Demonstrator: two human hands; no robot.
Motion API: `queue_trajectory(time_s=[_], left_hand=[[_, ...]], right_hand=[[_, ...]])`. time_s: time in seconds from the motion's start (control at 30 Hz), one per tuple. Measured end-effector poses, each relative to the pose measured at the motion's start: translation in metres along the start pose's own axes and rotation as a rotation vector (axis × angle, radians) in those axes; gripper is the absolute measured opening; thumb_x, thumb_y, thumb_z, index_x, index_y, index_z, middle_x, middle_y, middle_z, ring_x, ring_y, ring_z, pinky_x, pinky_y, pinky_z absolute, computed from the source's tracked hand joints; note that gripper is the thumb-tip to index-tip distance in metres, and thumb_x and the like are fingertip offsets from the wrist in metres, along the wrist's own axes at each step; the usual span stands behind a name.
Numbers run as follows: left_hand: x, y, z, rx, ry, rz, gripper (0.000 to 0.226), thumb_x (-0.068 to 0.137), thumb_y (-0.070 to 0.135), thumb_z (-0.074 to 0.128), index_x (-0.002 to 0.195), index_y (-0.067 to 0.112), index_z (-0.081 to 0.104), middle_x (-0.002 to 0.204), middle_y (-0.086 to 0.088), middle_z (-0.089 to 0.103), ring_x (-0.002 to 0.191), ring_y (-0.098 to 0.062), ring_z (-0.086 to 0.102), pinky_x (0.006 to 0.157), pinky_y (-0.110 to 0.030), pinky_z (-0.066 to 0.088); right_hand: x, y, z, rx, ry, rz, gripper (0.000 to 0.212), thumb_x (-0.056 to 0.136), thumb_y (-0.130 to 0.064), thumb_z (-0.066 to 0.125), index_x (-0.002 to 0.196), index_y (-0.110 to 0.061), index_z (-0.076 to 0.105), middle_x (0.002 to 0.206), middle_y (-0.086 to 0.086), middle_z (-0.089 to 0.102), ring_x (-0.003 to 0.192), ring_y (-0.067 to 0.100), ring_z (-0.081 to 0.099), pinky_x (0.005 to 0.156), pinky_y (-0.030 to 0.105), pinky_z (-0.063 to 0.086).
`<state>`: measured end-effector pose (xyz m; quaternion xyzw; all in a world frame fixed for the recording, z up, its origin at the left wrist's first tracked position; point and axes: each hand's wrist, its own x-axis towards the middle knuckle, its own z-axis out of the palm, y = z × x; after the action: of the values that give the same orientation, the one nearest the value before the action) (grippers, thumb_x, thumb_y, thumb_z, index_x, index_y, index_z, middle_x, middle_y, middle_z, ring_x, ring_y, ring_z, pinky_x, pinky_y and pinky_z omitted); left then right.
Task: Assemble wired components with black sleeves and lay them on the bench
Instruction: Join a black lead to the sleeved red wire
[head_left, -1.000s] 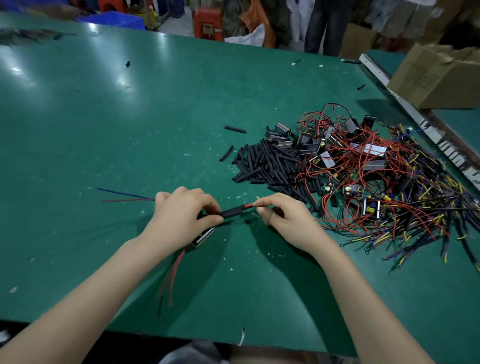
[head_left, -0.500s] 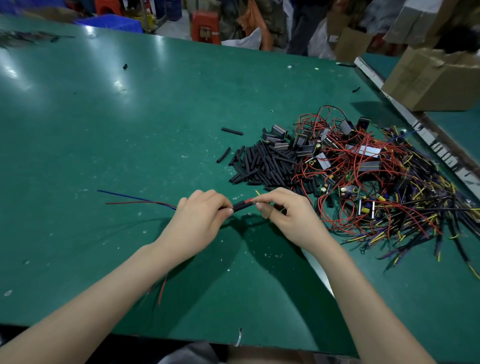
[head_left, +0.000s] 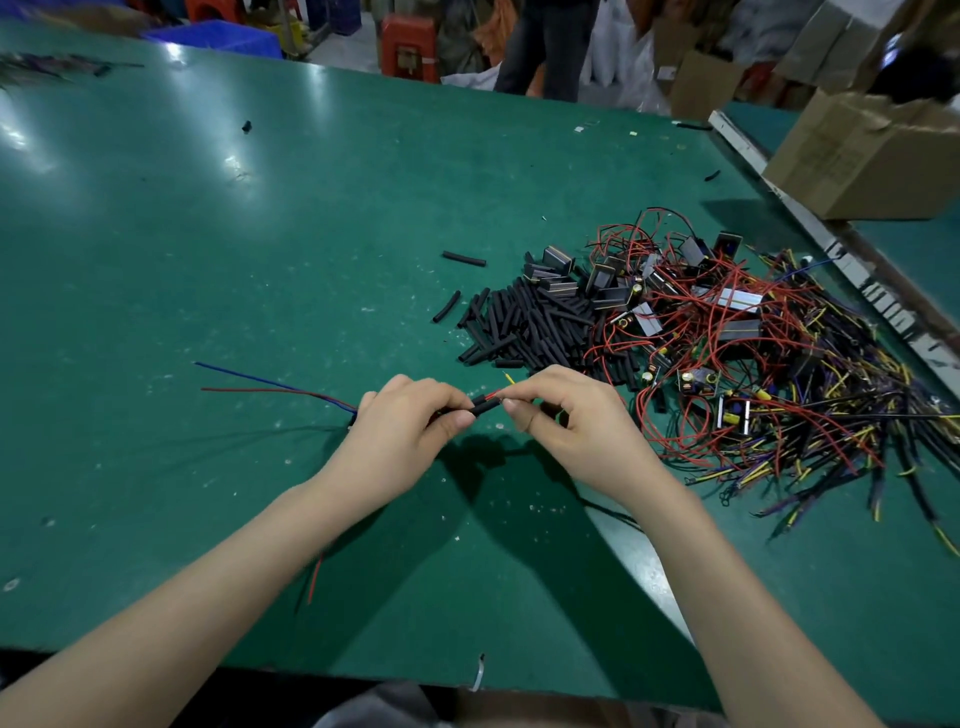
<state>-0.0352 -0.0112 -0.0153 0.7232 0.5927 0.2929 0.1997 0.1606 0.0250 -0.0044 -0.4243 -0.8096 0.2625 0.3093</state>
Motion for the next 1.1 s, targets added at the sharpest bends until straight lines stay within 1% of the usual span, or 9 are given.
queue_trajectory(time_s=[0.17,0.3,0.43,0.53,0.63,0.8,0.9,1.0,1.1], left_hand=[[-0.003,-0.006,-0.003,-0.154,0.027,-0.017,0.013,0.086,0.024,0.067,0.087,0.036,0.062,0.081,0.028,0.058,0.087,-0.006,0.051,0.071,-0.007,0.033],[-0.005,-0.009,-0.005,-0.183,0.029,-0.020,0.029,0.082,0.023,0.073,0.079,0.046,0.055,0.081,0.031,0.060,0.086,-0.001,0.051,0.071,-0.008,0.033],[-0.004,-0.006,-0.005,-0.165,0.044,-0.029,0.027,0.082,0.027,0.072,0.079,0.048,0.056,0.079,0.028,0.060,0.089,0.001,0.050,0.071,-0.006,0.031],[-0.003,-0.003,-0.004,-0.157,0.062,-0.027,0.022,0.082,0.027,0.071,0.081,0.045,0.057,0.081,0.021,0.061,0.086,0.001,0.050,0.074,-0.010,0.034],[-0.002,0.000,-0.002,-0.169,0.096,-0.037,0.017,0.083,0.028,0.071,0.081,0.040,0.059,0.082,0.017,0.062,0.084,-0.001,0.053,0.076,-0.017,0.040],[-0.003,0.000,-0.001,-0.186,0.151,-0.071,0.006,0.084,0.026,0.069,0.084,0.031,0.066,0.082,0.008,0.066,0.078,-0.005,0.059,0.074,-0.020,0.045],[-0.001,0.000,0.000,-0.113,0.142,-0.062,0.009,0.086,0.027,0.067,0.093,0.022,0.072,0.085,0.008,0.066,0.079,-0.007,0.058,0.072,-0.013,0.040],[0.000,-0.001,-0.001,-0.087,0.129,-0.062,0.012,0.088,0.027,0.065,0.094,0.020,0.072,0.086,0.009,0.066,0.081,-0.007,0.057,0.071,-0.013,0.038],[-0.001,-0.003,-0.001,-0.067,0.123,-0.024,0.009,0.087,0.028,0.066,0.092,0.021,0.071,0.081,0.013,0.060,0.076,-0.004,0.052,0.071,-0.011,0.037]], right_hand=[[-0.001,0.001,-0.002,0.142,-0.005,0.081,0.012,0.090,-0.020,0.066,0.098,-0.025,0.073,0.078,-0.014,0.062,0.073,-0.005,0.057,0.069,0.013,0.041],[-0.002,0.001,-0.001,0.242,-0.017,0.154,0.015,0.090,-0.024,0.066,0.090,-0.038,0.069,0.081,-0.013,0.066,0.065,0.000,0.060,0.067,0.022,0.047],[0.000,-0.001,0.001,0.089,0.021,0.064,0.012,0.089,-0.018,0.067,0.096,-0.024,0.074,0.078,-0.015,0.062,0.075,-0.001,0.057,0.070,0.017,0.043],[0.001,-0.002,0.001,-0.005,0.037,0.002,0.013,0.089,-0.015,0.067,0.098,-0.018,0.075,0.079,-0.013,0.061,0.075,0.005,0.057,0.072,0.017,0.043],[0.003,-0.002,0.003,-0.106,0.034,-0.041,0.015,0.090,-0.017,0.065,0.102,-0.016,0.074,0.086,-0.008,0.062,0.080,0.011,0.060,0.078,0.031,0.049],[0.002,-0.003,0.011,-0.227,0.056,-0.179,0.019,0.091,-0.018,0.062,0.106,-0.012,0.073,0.091,0.003,0.063,0.077,0.025,0.063,0.067,0.042,0.053],[0.001,-0.006,0.019,-0.252,0.058,-0.196,0.023,0.091,-0.019,0.059,0.108,-0.011,0.072,0.092,0.006,0.063,0.076,0.030,0.062,0.063,0.045,0.053],[0.000,-0.006,0.025,-0.202,0.017,-0.156,0.022,0.094,-0.020,0.058,0.110,-0.012,0.071,0.093,0.002,0.062,0.080,0.026,0.062,0.070,0.041,0.052],[0.004,-0.003,0.021,0.057,-0.106,0.128,0.017,0.094,-0.032,0.058,0.098,-0.023,0.072,0.086,-0.002,0.067,0.074,0.011,0.062,0.070,0.031,0.048]])
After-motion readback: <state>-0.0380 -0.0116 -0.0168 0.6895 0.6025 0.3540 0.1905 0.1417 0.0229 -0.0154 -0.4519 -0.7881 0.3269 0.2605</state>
